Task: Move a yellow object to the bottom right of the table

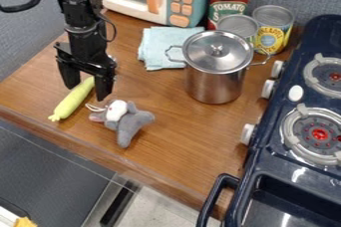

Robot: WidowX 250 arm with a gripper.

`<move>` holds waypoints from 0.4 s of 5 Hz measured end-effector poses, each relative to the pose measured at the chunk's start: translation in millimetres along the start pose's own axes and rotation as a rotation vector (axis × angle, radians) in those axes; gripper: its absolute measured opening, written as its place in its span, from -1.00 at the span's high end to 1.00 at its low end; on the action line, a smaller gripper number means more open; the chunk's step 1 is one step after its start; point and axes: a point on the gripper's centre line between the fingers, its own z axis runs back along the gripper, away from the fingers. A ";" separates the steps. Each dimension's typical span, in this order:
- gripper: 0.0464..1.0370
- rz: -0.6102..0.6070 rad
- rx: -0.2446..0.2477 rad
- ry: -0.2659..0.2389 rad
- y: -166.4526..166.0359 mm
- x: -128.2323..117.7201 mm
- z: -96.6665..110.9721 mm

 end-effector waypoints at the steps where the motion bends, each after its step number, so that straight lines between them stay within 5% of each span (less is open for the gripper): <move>1: -0.92 0.043 -0.001 0.028 7.2 -7.4 -2.1; 2: -0.92 0.043 0.003 0.057 9.3 -7.8 -5.6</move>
